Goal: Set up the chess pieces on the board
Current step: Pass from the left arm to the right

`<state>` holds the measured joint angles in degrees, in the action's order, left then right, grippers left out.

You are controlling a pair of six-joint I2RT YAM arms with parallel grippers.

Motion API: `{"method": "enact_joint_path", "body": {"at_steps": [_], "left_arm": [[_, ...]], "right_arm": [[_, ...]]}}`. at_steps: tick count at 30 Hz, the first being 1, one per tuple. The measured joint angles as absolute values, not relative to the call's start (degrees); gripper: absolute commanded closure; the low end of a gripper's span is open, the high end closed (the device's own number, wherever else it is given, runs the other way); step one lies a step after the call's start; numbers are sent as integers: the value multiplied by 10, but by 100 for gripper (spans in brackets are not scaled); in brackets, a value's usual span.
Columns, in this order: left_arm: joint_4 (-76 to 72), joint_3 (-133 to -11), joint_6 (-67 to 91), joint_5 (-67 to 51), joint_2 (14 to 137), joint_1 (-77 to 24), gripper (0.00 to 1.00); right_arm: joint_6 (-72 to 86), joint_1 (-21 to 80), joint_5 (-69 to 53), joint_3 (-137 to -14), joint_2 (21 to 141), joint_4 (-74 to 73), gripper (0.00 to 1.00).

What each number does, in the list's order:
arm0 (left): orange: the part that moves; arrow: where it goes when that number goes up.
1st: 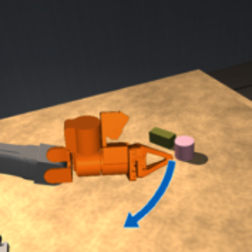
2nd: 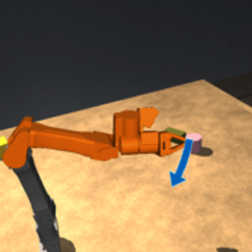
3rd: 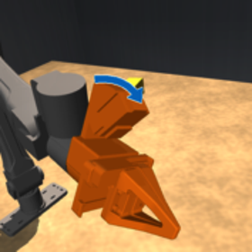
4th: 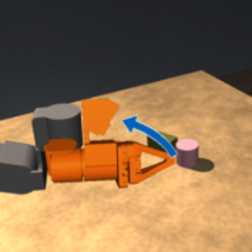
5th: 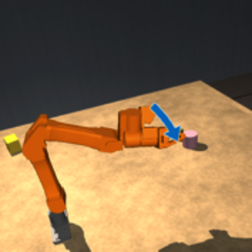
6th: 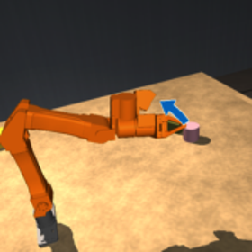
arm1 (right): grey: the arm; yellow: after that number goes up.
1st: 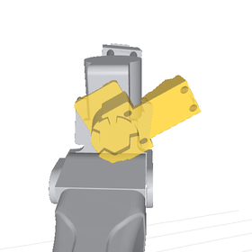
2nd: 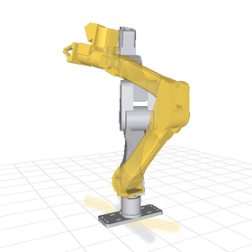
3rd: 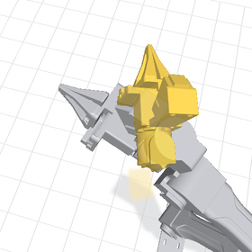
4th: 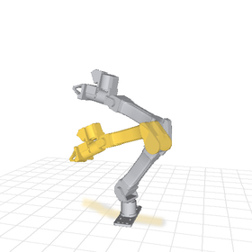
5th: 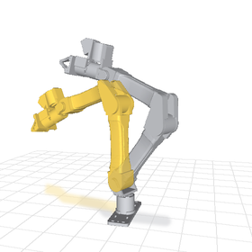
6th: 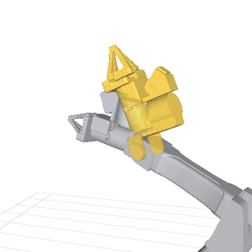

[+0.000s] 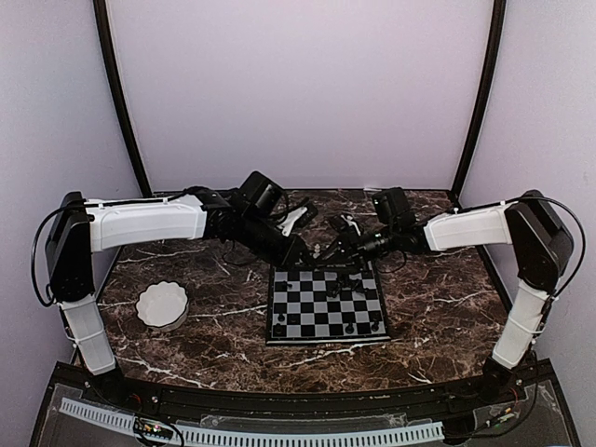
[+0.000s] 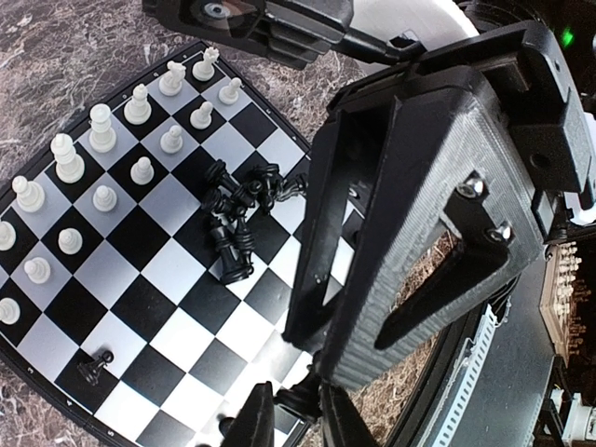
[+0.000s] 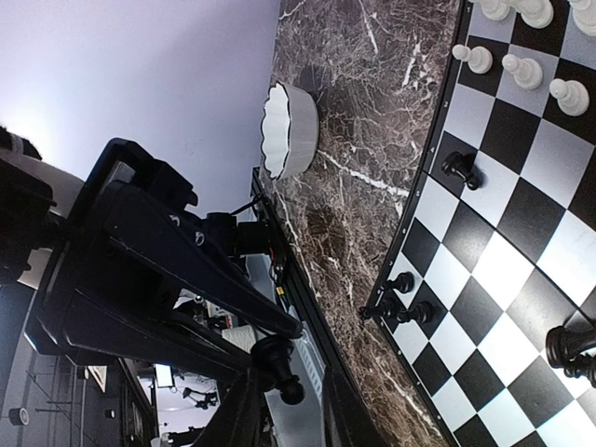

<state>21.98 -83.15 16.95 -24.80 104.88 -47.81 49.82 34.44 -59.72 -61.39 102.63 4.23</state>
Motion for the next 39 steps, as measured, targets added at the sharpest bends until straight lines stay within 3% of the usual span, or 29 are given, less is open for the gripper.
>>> {"method": "enact_joint_path", "body": {"at_steps": [16,28,35,39], "left_arm": [[195,-825,184,-239,1041,-478,81],[155,-806,197,-251,1040,-478,81],[146,-804,202,-255,1040,-478,80],[143,-804,202,-256,1040,-478,70]], "right_arm": [[552,338,-613,-597,1026,117,91],[601,332,-622,-571,1026,180,86],[608,326,-629,-567,1026,190,97],[607,323,-631,-564,1025,193,98]]}}
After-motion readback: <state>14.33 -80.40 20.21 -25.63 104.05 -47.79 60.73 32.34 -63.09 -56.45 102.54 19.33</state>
